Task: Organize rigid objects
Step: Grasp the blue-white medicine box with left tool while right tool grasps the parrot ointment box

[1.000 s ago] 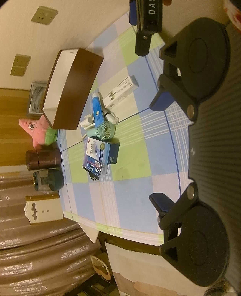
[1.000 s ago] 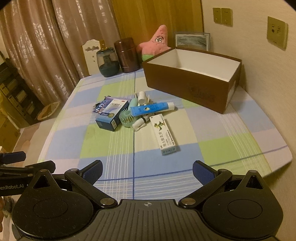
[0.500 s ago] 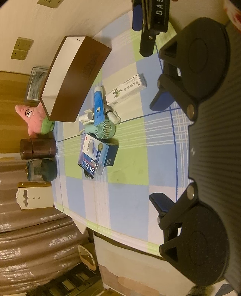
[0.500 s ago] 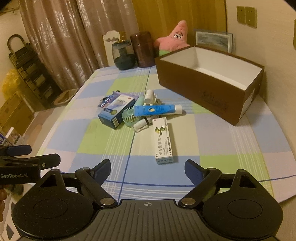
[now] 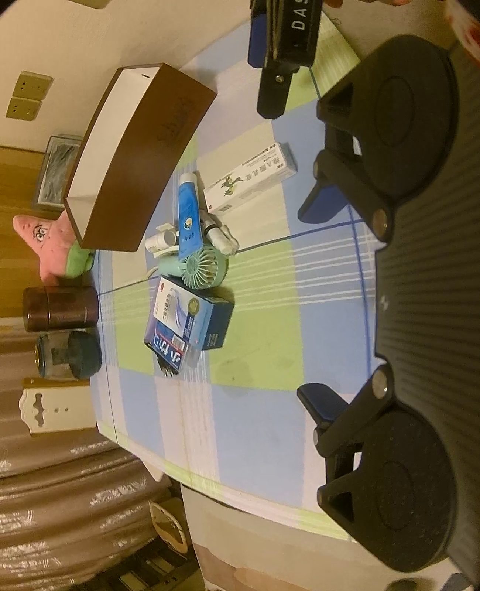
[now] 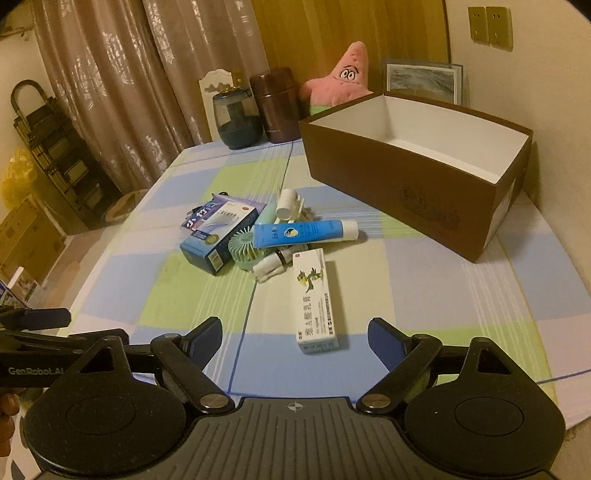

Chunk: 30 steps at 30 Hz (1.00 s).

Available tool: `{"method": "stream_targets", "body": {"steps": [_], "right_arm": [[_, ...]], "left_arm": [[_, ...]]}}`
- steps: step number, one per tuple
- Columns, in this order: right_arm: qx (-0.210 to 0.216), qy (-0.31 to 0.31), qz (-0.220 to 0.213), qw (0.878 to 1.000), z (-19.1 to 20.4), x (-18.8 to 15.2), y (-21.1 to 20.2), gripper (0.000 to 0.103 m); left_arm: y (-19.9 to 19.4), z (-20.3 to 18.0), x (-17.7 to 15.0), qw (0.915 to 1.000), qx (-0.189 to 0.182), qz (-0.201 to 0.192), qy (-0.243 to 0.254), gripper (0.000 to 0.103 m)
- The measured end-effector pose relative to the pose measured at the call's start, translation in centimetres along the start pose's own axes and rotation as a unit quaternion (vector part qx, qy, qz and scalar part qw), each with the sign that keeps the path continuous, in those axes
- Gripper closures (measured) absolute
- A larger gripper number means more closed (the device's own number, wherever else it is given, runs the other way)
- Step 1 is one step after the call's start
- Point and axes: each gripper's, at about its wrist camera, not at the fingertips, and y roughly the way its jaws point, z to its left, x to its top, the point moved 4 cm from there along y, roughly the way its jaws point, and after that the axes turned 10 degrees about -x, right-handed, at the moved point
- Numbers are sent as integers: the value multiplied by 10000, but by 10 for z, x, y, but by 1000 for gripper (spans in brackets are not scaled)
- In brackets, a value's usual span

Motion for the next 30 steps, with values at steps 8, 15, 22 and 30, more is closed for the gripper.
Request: {"method": "stream_targets", "body": {"steps": [8, 15, 22, 30], "right_arm": [[-227, 28, 191, 9996, 3, 11, 42, 19], [-510, 173, 507, 9973, 5, 13, 84, 34], [-662, 309, 688, 9950, 7, 12, 109, 34], [-963, 191, 821, 9918, 13, 9, 136, 35]], "left_arm": [[39, 14, 29, 9985, -332, 16, 429, 13], [77, 32, 51, 9961, -553, 151, 667, 15], [105, 50, 64, 9941, -700, 205, 798, 15], [135, 64, 75, 9924, -704, 265, 978, 15]]}}
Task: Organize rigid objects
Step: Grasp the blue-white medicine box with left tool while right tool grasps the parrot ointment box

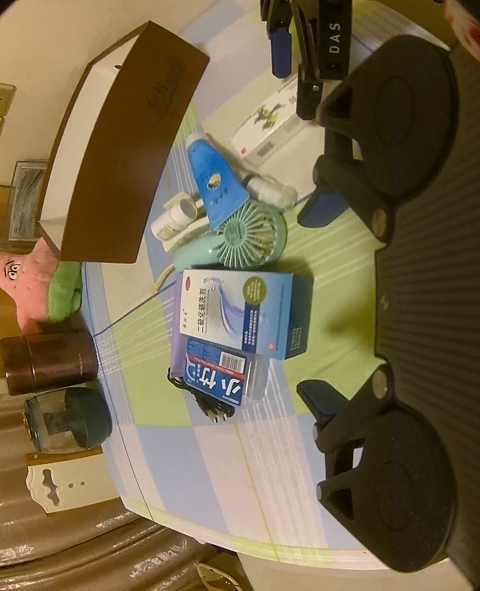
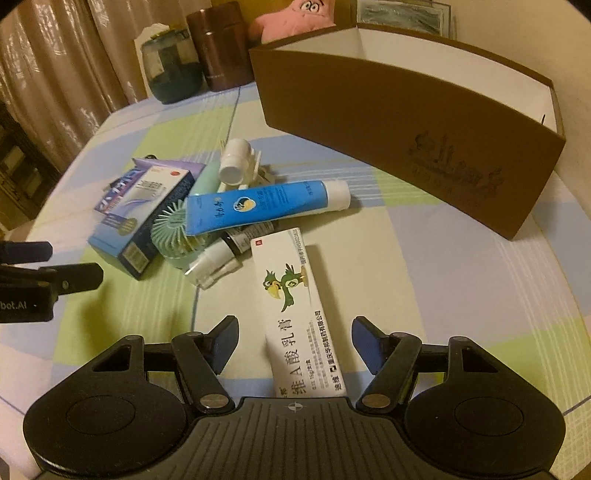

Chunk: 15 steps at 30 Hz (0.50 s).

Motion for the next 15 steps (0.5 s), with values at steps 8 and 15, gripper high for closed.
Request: {"method": "stream_targets", "body": {"steps": [8, 15], "right_arm": [[-153, -80, 128, 9998, 3, 5, 14, 45], [-175, -74, 197, 9996, 2, 9, 19, 46]], "left_arm": [[26, 11, 6, 9997, -38, 134, 183, 19], [50, 21, 14, 9994, -101, 316, 123, 32]]}}
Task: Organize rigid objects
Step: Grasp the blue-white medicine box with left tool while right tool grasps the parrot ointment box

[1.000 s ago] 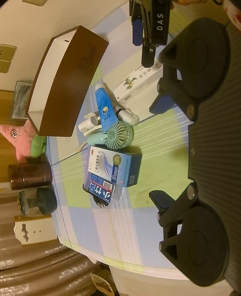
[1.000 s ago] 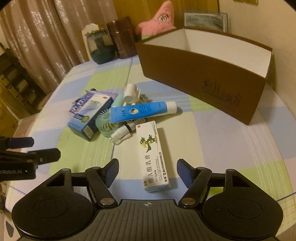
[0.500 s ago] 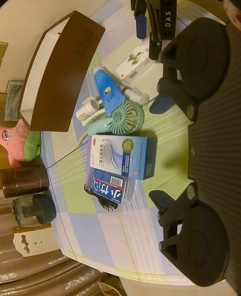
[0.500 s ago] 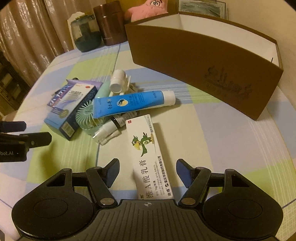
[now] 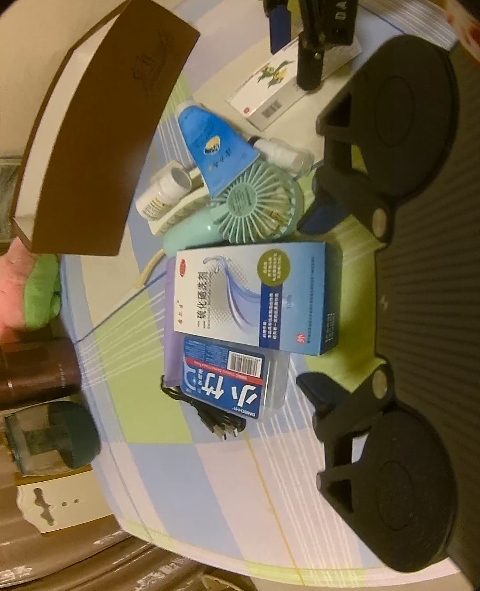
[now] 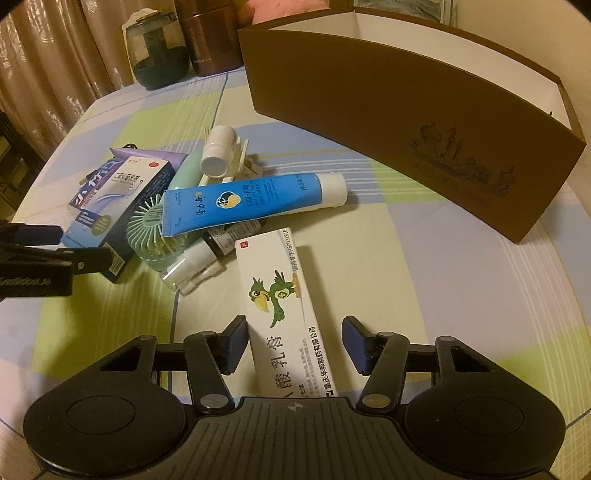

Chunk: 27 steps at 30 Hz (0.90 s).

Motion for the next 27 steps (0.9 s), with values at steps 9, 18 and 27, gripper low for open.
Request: {"method": "stream_targets", "body": {"steps": [9, 18, 27], "right_arm": [[92, -120, -9, 9999, 4, 2, 1, 59], [162, -209, 18, 9996, 5, -7, -6, 62], [248, -211, 142, 9994, 3, -20, -14, 60]], "left_arm": [[4, -1, -1, 9999, -99, -20, 52, 40], [-21, -6, -34, 9999, -63, 68, -55, 41], [-41, -13, -57, 9991, -149, 319, -222, 39]]}}
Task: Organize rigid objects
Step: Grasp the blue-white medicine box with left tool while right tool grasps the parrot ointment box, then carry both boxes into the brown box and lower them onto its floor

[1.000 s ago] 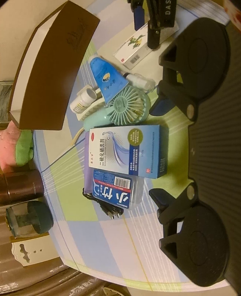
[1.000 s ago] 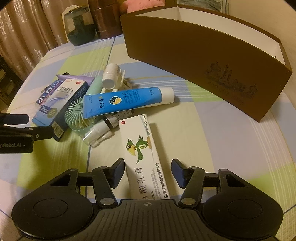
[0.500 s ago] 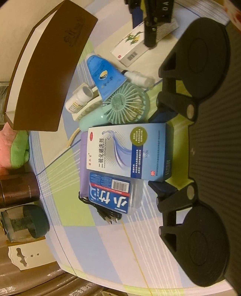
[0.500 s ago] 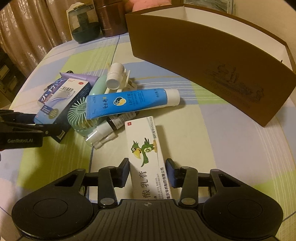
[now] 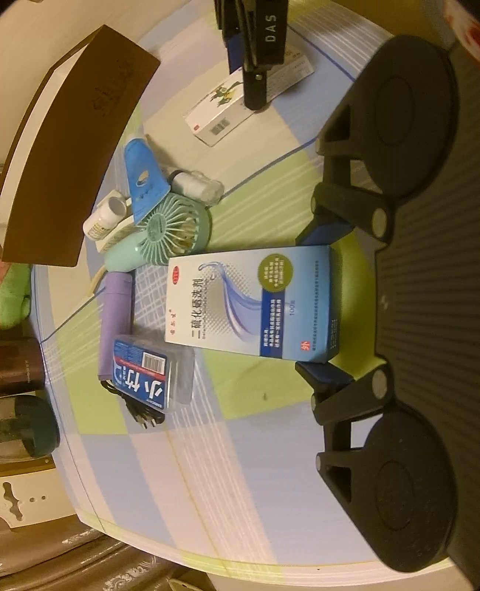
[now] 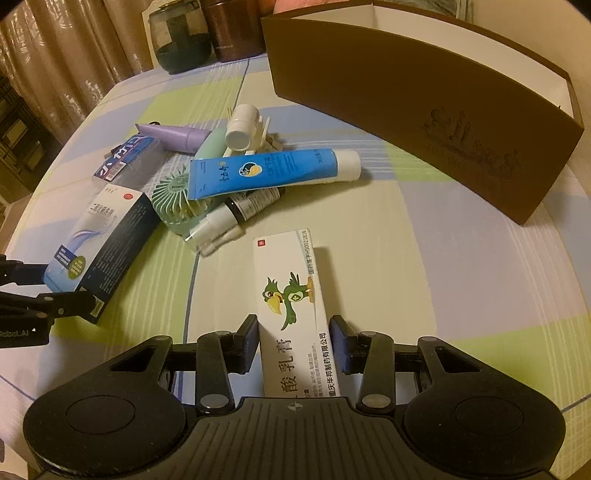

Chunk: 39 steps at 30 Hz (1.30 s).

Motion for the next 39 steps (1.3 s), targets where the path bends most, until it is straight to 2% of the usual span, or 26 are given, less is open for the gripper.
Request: {"method": "stream_targets", "body": {"steps": [2, 5, 14, 16, 18, 30, 39], "right_arm": [[-38, 60, 18, 10000, -1, 2, 1, 56], [-58, 112, -30, 9999, -3, 5, 3, 51], [-194, -113, -93, 9997, 4, 10, 10, 50], [-219, -198, -102, 9995, 6, 10, 11, 50], [-217, -225, -121, 9994, 7, 10, 10, 64], [-94, 68, -204, 9997, 7, 17, -13, 65], [-54, 200, -493, 9986, -11, 46, -46, 65]], "left_arm": [[1, 0, 5, 10000, 50, -42, 28, 34], [4, -1, 16, 9998, 112, -93, 103, 33], [23, -3, 36, 9992, 301, -17, 243, 37], [25, -2, 36, 9993, 292, 2, 220, 40], [25, -3, 36, 9993, 308, -22, 230, 40], [-3, -8, 41, 9981, 316, -382, 376, 41], [-29, -37, 76, 9964, 82, -671, 517, 41]]}}
